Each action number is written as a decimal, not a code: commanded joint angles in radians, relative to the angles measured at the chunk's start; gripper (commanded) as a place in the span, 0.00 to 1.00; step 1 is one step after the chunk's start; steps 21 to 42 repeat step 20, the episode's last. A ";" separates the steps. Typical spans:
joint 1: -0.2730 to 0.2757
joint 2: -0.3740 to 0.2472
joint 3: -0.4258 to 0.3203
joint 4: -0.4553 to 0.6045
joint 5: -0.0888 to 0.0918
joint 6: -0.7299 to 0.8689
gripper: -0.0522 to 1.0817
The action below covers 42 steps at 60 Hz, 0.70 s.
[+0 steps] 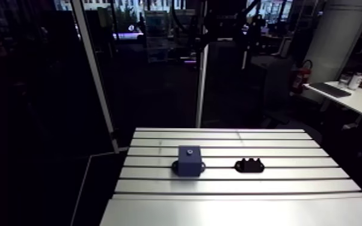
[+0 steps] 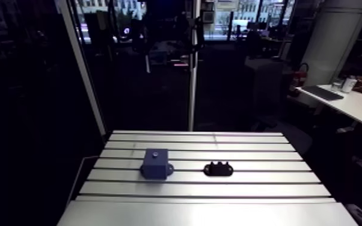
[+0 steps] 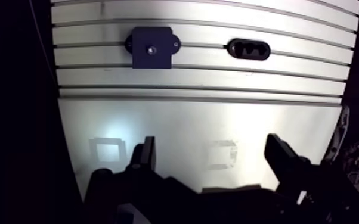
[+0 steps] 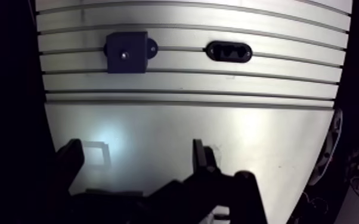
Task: Pick up the M10 bolt and insert it into the hole until fully seated.
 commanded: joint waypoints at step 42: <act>0.001 0.003 -0.015 0.005 0.003 -0.002 0.05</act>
